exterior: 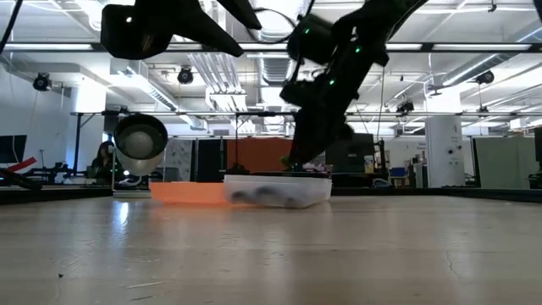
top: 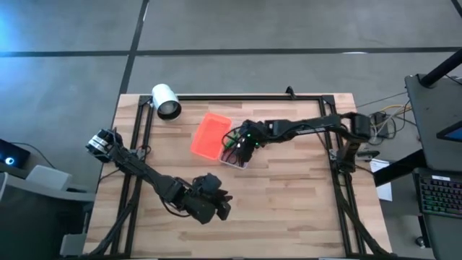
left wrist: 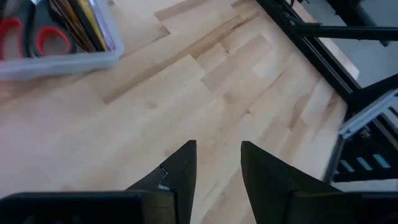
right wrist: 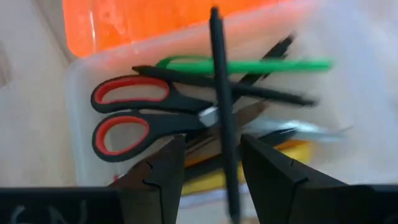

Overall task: Pick & place school supplies into a supply box
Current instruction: Put the black pen into the orange supply box, then return to Home Position

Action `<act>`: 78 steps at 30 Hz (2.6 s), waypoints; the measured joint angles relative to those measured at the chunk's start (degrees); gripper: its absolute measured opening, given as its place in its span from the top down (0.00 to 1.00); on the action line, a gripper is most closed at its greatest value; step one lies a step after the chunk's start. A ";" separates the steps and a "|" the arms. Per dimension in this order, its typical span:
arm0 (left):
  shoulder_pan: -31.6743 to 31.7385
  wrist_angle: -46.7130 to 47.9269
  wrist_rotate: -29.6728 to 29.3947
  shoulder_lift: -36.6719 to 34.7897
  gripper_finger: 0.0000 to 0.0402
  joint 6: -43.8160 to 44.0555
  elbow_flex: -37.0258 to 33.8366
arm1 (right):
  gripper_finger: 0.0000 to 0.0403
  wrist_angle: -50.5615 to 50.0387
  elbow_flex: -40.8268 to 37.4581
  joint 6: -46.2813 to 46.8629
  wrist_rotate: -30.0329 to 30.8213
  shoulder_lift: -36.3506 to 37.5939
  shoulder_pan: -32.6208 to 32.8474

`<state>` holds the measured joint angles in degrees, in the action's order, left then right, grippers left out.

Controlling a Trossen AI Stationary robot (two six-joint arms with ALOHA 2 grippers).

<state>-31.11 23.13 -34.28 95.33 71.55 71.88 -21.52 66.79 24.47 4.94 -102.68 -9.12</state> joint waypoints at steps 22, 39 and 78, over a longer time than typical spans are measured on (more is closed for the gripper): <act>-0.31 -0.17 1.42 0.00 0.73 0.50 0.00 | 0.63 -9.71 13.43 -7.70 9.93 3.96 4.78; 6.03 -13.06 11.56 -2.07 0.73 -7.70 0.00 | 0.71 -9.62 -5.90 -8.00 7.05 45.64 4.74; 12.57 -55.38 24.11 -49.81 0.73 -47.43 -47.40 | 0.71 21.76 -36.59 2.92 -5.74 64.08 1.93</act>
<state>-18.55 -32.26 -10.17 45.52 24.12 24.47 0.24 30.20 27.39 -0.80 -38.60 -7.19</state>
